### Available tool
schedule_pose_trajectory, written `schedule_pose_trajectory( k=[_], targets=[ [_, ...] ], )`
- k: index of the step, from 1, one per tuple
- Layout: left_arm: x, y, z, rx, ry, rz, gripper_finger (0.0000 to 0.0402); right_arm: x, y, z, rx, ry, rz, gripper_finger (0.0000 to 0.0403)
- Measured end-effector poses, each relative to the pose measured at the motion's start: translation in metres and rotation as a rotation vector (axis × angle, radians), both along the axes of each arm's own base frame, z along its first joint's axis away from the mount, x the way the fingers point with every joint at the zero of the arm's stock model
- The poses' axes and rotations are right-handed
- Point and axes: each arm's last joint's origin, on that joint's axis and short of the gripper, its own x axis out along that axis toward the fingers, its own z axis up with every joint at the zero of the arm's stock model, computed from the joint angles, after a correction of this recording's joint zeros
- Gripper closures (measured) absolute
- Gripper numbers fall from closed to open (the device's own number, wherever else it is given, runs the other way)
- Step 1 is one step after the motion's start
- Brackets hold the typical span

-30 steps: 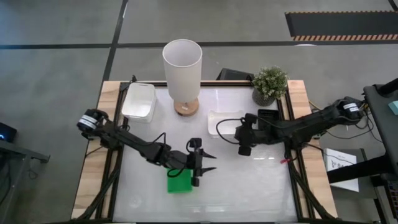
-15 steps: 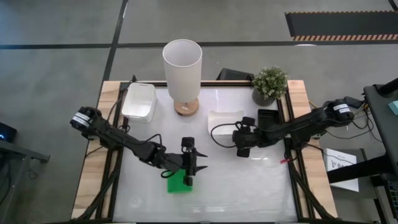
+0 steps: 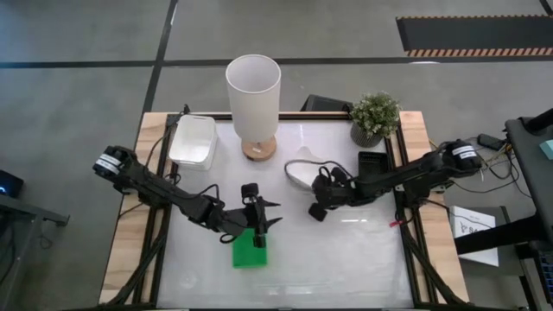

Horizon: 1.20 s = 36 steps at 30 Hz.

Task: Stack baskets by color
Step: Stack the white bin on the white bins

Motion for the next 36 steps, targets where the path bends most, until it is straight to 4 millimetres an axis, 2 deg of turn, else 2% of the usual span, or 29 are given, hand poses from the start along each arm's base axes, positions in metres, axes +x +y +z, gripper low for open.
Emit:
schedule_pose_trajectory(
  k=[5,11,15,18,21,25,32,36],
  targets=[
    [0.001,0.001,0.001,-0.006,-0.022,0.007,0.0233,0.020,0.003,0.003,0.022,-0.034,-0.025,0.0377],
    [0.001,0.001,0.001,-0.007,-0.024,0.010,0.0233,0.051,0.008,0.002,-0.040,-0.015,-0.006,0.0317],
    [0.001,0.001,0.002,-0.013,-0.034,0.010,0.0233,0.062,0.011,0.021,-0.099,0.007,0.028,0.0277],
    [0.002,0.001,0.003,-0.041,-0.046,0.019,0.0233,0.061,0.013,0.038,-0.142,0.018,0.064,0.0254],
    [0.002,0.001,0.003,-0.086,-0.059,0.034,0.0233,0.054,0.018,0.055,-0.199,0.008,0.117,0.0238],
    [0.002,0.001,0.003,-0.159,-0.082,0.058,0.0233,0.031,0.027,0.069,-0.254,-0.006,0.234,0.0229],
    [0.011,-0.002,0.009,-0.217,-0.191,0.059,0.0233,-0.024,0.043,0.057,-0.297,-0.060,0.399,0.0227],
    [0.032,-0.008,0.008,-0.185,-0.231,0.046,0.0233,-0.050,0.048,0.050,-0.291,-0.199,0.457,0.0227]
  ],
)
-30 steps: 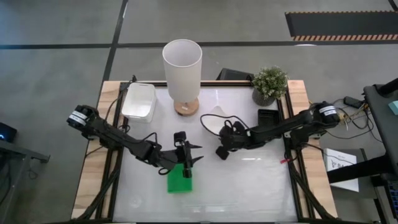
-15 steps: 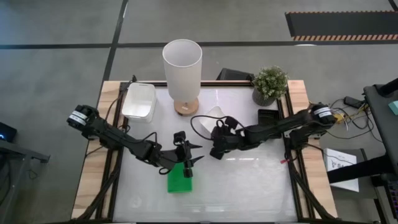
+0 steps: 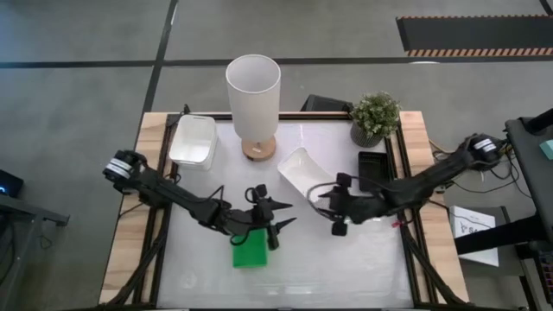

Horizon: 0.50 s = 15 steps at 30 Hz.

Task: Stack baskets by color
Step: Stack the white bin on the white bins

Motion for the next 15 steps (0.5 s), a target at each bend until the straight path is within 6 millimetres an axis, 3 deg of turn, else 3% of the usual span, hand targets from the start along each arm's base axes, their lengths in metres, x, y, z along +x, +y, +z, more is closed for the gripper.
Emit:
schedule_pose_trajectory(
  k=[8,15],
  targets=[
    [0.054,0.006,-0.009,0.025,0.005,0.053,0.0233,-0.035,0.004,0.020,0.011,-0.264,0.185,0.0227],
    [0.101,0.023,-0.034,0.014,0.043,0.012,0.0233,-0.061,0.009,0.025,0.040,-0.327,0.268,0.0227]
  ],
)
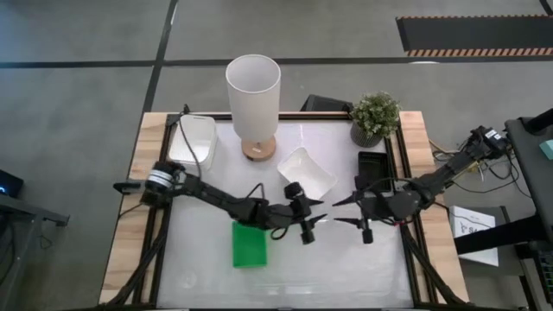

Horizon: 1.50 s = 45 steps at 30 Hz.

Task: Stack baskets by color
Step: Stack the white bin on the white bins

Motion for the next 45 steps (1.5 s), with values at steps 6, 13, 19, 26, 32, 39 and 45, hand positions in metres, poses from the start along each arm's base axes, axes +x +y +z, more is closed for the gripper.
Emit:
schedule_pose_trajectory(
  k=[6,13,19,26,32,39,45],
  targets=[
    [0.024,0.023,-0.036,-0.021,0.057,0.041,0.0233,-0.010,0.005,0.001,0.000,-0.047,0.056,0.0227],
    [0.037,0.040,-0.063,-0.043,0.090,0.080,0.0235,-0.011,0.005,0.001,-0.008,-0.048,0.061,0.0227],
    [0.035,0.043,-0.065,-0.057,0.100,0.093,0.0282,-0.010,0.005,0.003,-0.005,-0.062,0.062,0.0227],
    [0.035,0.050,-0.066,-0.040,0.138,0.082,0.0384,-0.010,0.005,0.004,-0.002,-0.063,0.053,0.0227],
    [0.035,0.050,-0.065,-0.072,0.137,0.059,0.0395,-0.010,0.005,0.005,0.003,-0.073,0.053,0.0227],
    [0.030,0.049,-0.052,-0.066,0.144,0.030,0.0386,-0.009,0.006,0.004,0.011,-0.064,0.050,0.0227],
    [0.028,0.049,-0.045,-0.031,0.185,-0.007,0.0314,-0.010,0.005,0.001,0.029,-0.038,0.043,0.0227]
  ],
)
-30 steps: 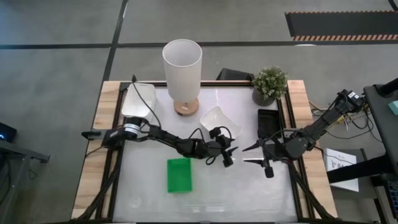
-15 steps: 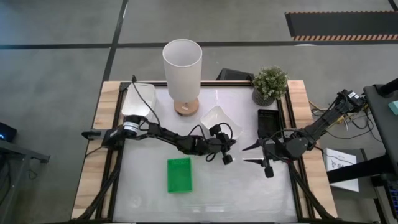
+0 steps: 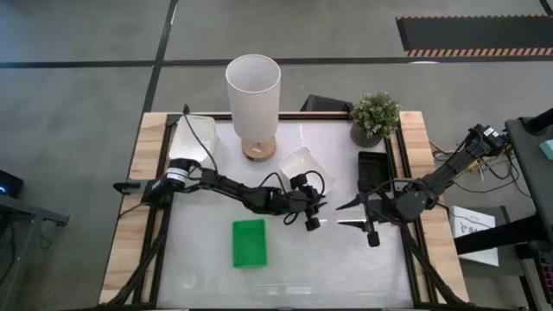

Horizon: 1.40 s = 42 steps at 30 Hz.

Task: Stack baskets by color
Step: Stack the white bin on the white bins

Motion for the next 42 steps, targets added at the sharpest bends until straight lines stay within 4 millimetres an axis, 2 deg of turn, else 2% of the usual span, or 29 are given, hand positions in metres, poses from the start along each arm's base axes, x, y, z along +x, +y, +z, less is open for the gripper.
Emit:
schedule_pose_trajectory(
  k=[5,9,13,18,23,25,28,32,35,42],
  targets=[
    [0.000,0.006,-0.005,-0.003,-0.001,0.033,0.0239,0.000,0.000,-0.002,0.003,0.023,-0.005,0.0227],
    [0.000,0.012,-0.007,0.017,0.006,0.066,0.0209,0.000,0.000,-0.003,0.003,0.023,-0.005,0.0227],
    [0.000,0.020,-0.007,0.021,0.007,0.089,0.0206,-0.001,0.000,-0.003,0.001,0.024,-0.005,0.0227],
    [0.001,0.019,-0.001,0.021,0.001,0.088,0.0205,-0.001,0.000,-0.003,0.001,0.024,-0.005,0.0227],
    [-0.001,0.019,0.026,0.033,-0.063,0.081,0.0205,-0.001,0.000,-0.003,0.000,0.024,-0.004,0.0227],
    [-0.001,0.021,0.029,0.064,-0.070,0.099,0.0205,-0.001,0.000,-0.003,-0.001,0.024,-0.004,0.0227],
    [-0.002,0.029,0.024,0.100,-0.037,0.125,0.0205,-0.001,0.000,-0.003,-0.003,0.024,-0.004,0.0227],
    [0.000,0.040,0.007,0.099,0.002,0.144,0.0205,-0.001,0.000,-0.003,-0.003,0.024,-0.004,0.0227],
    [0.000,0.040,-0.003,0.095,0.026,0.129,0.0205,-0.001,0.000,-0.003,-0.003,0.027,-0.005,0.0227],
    [0.000,0.039,-0.004,0.084,0.027,0.102,0.0223,-0.001,0.000,-0.003,-0.012,0.024,-0.003,0.0227]
  ],
)
